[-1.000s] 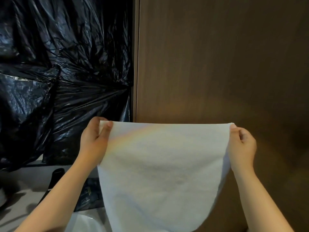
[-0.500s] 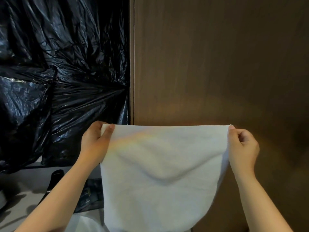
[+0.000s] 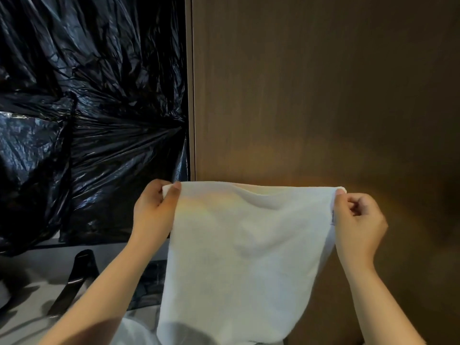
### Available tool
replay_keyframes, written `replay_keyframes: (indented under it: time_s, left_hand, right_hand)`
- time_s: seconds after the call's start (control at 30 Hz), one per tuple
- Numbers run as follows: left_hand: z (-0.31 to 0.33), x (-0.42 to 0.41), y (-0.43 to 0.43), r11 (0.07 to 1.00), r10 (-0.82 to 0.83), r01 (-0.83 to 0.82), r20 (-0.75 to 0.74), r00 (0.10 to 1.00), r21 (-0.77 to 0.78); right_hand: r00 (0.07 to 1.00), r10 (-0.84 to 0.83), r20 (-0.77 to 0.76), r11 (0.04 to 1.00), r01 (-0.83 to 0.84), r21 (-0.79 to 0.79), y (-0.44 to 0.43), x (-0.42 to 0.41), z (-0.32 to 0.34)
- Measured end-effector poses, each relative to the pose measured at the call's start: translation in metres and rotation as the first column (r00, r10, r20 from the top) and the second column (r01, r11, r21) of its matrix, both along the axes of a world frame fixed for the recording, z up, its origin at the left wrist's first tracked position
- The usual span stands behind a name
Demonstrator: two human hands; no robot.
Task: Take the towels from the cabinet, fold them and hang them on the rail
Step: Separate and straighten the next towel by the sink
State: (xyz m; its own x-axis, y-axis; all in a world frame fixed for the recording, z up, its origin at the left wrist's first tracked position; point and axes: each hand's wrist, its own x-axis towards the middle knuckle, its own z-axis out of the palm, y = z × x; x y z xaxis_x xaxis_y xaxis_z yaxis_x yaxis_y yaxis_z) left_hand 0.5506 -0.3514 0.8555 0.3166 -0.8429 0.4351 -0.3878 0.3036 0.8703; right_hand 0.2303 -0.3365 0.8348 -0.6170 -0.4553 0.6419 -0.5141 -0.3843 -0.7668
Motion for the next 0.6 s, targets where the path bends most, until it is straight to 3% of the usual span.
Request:
replay_keyframes:
  time_s: [0.23,0.47,0.6]
  left_hand:
    - [-0.004,-0.027,0.035,0.993,-0.114,0.117,-0.082,0.99,0.028]
    - [-0.012,-0.051,0.057,0.938,-0.32,0.345,-0.315,0.894,0.028]
    - [-0.018,-0.057,0.071,0.898,-0.415,0.439,-0.34,0.844,-0.005]
  right_hand:
    - [0.966,0.199,0.163,0.98,-0.192,-0.06,0.037,0.046,-0.008]
    - [0.815,0.493,0.304,0.861,-0.508,-0.036,0.062,0.096,-0.015]
    - [0.747,0.584,0.319,0.788,-0.616,0.001,0.071,0.113,-0.019]
